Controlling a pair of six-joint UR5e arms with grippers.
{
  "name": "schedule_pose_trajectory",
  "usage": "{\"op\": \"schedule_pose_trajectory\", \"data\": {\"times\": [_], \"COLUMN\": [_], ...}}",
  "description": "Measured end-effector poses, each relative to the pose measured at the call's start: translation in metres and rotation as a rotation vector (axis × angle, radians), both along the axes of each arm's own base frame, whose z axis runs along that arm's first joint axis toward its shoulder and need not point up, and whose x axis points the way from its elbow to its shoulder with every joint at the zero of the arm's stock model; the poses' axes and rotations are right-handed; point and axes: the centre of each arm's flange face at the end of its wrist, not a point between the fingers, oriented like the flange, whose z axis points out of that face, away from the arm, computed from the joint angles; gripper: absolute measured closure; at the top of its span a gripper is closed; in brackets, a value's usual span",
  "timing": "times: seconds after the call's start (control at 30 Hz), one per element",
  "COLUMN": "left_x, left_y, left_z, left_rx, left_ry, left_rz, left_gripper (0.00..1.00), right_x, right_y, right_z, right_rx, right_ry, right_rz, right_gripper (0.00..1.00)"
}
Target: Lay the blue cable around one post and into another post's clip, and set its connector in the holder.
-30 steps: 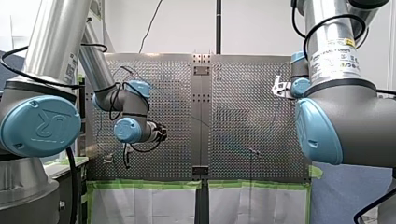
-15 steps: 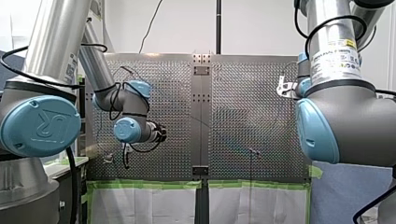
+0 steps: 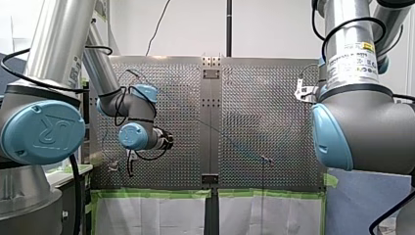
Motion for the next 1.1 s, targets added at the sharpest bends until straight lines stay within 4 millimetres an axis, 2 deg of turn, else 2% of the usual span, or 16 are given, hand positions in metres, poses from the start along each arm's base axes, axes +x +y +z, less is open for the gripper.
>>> {"op": "schedule_pose_trajectory", "data": {"times": [0.63, 1.1], "left_x": [0.002, 0.004], "left_y": [0.005, 0.006], "left_z": [-0.001, -0.001], "left_rx": [0.02, 0.021], "left_ry": [0.009, 0.009], "left_rz": [0.016, 0.021], "left_gripper": [0.0, 0.0], "right_x": [-0.011, -0.012], "right_y": [-0.005, -0.011], "right_z": [0.0, -0.013], "right_rx": [-0.021, -0.029], "right_ry": [-0.001, -0.001], "right_rz": [0.052, 0.078], "right_gripper": [1.0, 1.0]}}
